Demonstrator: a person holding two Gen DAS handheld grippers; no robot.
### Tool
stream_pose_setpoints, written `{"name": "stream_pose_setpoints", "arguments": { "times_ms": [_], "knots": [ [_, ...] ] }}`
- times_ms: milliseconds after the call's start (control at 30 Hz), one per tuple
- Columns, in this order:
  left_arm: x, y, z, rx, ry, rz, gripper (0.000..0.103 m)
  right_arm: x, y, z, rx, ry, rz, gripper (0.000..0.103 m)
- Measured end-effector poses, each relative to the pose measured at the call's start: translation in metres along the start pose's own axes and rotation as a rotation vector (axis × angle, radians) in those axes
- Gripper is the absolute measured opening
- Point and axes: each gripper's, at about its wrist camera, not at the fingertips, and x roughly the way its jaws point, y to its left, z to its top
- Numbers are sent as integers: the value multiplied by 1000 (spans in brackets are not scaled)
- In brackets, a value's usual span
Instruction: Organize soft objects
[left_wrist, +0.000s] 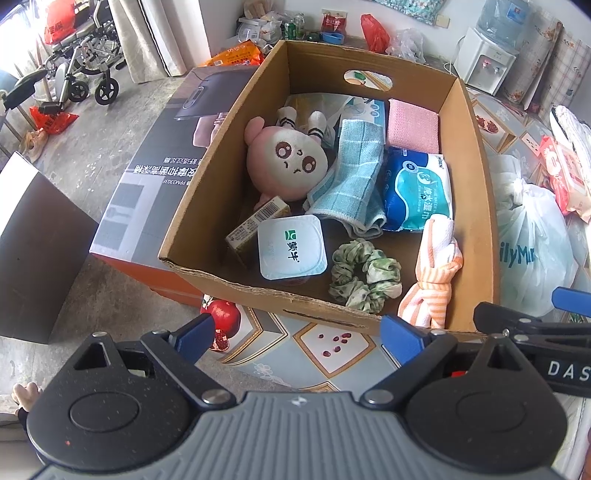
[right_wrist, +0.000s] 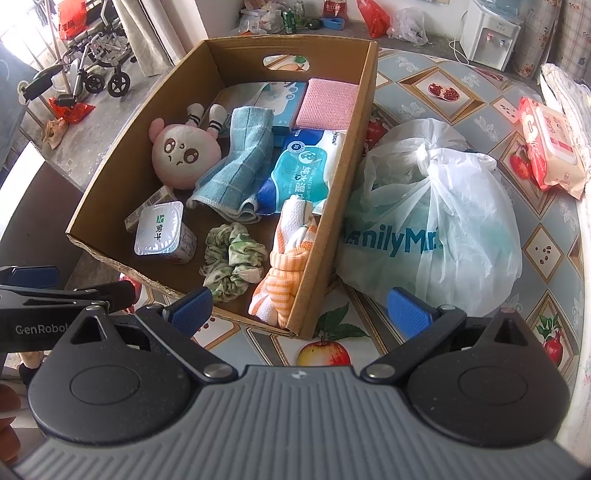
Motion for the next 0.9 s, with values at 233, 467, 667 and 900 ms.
{"name": "stream_pose_setpoints", "arguments": {
  "times_ms": [233, 467, 667, 900],
  "knots": [
    [-1, -1, -1, 1, 0, 1, 97, -1, -1, -1, 2, 1, 2, 102],
    [-1, 0, -2, 3, 2, -1, 97, -2, 1, -3, -1, 4, 1, 102],
    [-1, 4, -5, 0, 4, -4, 96, -2, 5, -5, -8, 8, 1, 102],
    [-1, 6, -5, 0, 3, -5, 96, -2, 6, -5, -13, 8, 2, 102]
  ]
}}
